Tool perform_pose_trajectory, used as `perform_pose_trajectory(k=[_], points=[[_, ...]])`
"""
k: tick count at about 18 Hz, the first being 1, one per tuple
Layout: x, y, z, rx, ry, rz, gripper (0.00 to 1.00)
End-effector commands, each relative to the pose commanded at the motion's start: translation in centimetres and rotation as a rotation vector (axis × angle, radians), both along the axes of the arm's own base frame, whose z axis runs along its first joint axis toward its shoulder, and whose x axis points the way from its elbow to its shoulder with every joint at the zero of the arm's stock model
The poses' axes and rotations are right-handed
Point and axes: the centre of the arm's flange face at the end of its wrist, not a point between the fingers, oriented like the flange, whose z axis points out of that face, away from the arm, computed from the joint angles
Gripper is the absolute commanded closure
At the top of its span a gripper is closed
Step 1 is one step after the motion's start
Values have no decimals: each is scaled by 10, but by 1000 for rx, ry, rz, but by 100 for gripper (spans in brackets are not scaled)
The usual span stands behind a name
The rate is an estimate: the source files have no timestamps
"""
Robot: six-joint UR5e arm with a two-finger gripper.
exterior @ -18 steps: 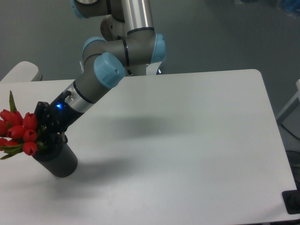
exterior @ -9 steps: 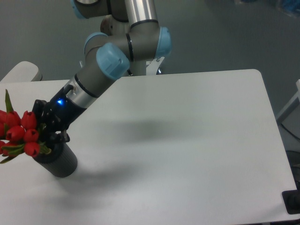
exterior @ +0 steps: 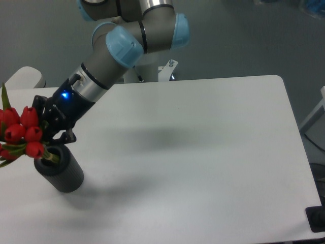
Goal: Pick up the flowers from the vase
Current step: 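Lift the gripped tulips up out of the black vase, then carry the tulip bunch away from the vase and hold it above the table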
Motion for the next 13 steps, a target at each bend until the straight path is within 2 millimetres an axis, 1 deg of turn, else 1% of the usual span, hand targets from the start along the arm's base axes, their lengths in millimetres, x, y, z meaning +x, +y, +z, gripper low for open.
perform_pose_trajectory(k=[1, 2, 4, 7, 8, 10, 11, 13], points=[[1, -1, 6, 1, -8, 8, 72], [1, -2, 17, 10, -21, 16, 72], [2, -3, 27, 19, -34, 23, 72], [-3, -3, 43, 32, -45, 43, 72], [-4, -3, 53, 41, -50, 49, 73], [-17, -4, 74, 71, -64, 67, 72], [-20, -5, 83, 81, -75, 71, 72], [-37, -7, 92, 97, -72, 94, 73]])
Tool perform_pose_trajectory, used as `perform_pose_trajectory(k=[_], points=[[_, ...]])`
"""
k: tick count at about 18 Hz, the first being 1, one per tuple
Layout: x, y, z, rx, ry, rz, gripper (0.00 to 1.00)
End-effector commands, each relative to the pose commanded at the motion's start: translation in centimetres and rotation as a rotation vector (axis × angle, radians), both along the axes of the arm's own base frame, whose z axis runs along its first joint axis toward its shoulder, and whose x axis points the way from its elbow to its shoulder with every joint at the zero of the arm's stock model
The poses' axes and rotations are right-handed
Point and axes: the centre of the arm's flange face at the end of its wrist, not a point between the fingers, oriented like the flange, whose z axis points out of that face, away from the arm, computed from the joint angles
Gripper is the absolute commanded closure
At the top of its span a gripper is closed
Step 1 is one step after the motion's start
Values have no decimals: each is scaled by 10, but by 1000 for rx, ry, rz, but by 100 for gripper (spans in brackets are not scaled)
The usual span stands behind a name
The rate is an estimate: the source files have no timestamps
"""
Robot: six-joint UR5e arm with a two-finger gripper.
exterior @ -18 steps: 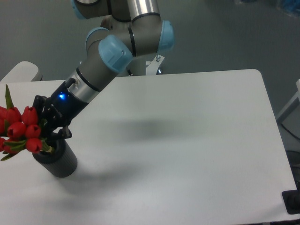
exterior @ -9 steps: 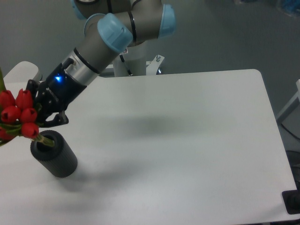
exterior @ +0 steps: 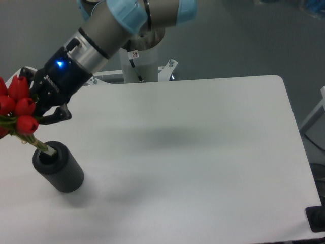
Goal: Pick up the flowers from the vase
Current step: 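Carry the tulip bunch away from the vase and hold it above the table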
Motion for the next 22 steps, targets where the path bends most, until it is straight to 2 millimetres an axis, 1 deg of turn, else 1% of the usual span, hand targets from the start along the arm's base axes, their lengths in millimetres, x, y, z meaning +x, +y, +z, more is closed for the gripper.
perform_pose_trajectory(k=[1, 2, 5, 8, 9, 10, 11, 15, 16, 18, 21, 22], points=[[-8, 0, 1, 3, 3, 10, 73], [-20, -2, 1, 3, 6, 29, 72], [-63, -11, -4, 0, 7, 90, 72], [-112, -21, -20, -9, 11, 149, 72], [-125, -23, -26, -13, 9, 162, 72], [-139, -28, -31, -15, 13, 181, 72], [-159, -35, -35, -14, 23, 204, 72], [-209, -53, -59, -11, 74, 235, 72], [-220, -57, -68, -9, 91, 234, 72], [-240, -68, -71, 12, 116, 237, 72], [-248, -68, -79, 9, 148, 234, 72], [-253, -72, -84, 11, 167, 231, 72]])
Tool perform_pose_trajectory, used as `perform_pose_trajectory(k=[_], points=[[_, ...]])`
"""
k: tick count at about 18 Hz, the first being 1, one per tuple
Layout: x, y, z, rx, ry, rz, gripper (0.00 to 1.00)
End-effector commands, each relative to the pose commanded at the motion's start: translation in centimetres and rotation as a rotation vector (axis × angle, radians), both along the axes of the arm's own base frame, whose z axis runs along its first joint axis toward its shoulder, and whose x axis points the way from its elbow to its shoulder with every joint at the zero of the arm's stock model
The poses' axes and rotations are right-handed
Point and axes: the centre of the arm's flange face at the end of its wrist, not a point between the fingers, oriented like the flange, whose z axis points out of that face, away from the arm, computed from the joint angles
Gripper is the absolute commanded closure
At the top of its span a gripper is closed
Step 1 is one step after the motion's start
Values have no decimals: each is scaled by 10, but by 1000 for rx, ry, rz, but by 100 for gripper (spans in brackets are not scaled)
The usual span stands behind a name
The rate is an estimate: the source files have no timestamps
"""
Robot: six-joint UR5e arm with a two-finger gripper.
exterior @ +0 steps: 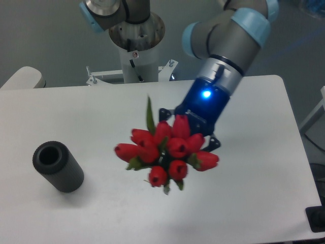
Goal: Pick up the flowers from the vase
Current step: 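Carry the tulip bunch away from the vase and hold it above the table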
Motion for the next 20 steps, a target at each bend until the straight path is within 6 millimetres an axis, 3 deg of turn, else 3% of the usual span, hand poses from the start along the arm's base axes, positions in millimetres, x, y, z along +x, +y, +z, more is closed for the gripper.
perform_pose_trajectory(k=[2, 9, 20], points=[[-8, -9, -7, -3, 26, 1, 72], [-9, -15, -26, -8, 82, -31, 72], [-9, -18, -34, -14, 103, -41, 72]])
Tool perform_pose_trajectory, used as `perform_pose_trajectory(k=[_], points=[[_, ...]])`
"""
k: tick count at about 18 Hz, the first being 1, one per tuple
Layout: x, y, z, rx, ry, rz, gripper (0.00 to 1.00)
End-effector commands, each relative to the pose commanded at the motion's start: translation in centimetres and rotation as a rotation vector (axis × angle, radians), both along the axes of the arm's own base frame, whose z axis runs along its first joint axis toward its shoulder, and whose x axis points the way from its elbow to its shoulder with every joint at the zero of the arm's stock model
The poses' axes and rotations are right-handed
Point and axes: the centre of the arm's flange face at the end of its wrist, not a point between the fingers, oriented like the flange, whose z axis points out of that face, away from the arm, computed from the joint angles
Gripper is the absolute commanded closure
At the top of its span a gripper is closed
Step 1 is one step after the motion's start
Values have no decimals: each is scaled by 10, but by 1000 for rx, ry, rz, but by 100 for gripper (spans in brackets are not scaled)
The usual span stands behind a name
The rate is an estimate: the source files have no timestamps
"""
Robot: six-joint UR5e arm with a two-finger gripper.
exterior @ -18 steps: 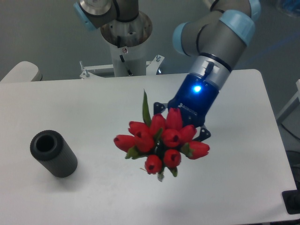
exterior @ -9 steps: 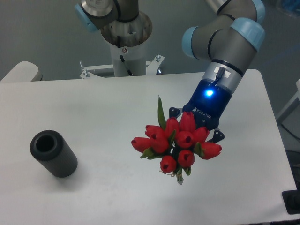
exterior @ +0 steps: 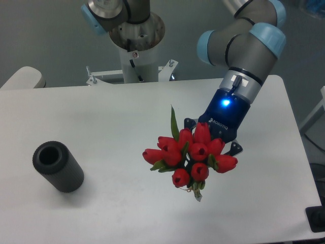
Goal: Pick up the flowers from the vase
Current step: 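Carry the tulip bunch away from the vase and hold it above the table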
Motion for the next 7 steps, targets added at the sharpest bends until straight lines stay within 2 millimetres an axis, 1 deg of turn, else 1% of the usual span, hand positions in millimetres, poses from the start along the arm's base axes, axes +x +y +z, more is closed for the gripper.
perform_pose_trajectory(k=[7], points=[[0, -1, -1, 1, 15, -7, 72]])
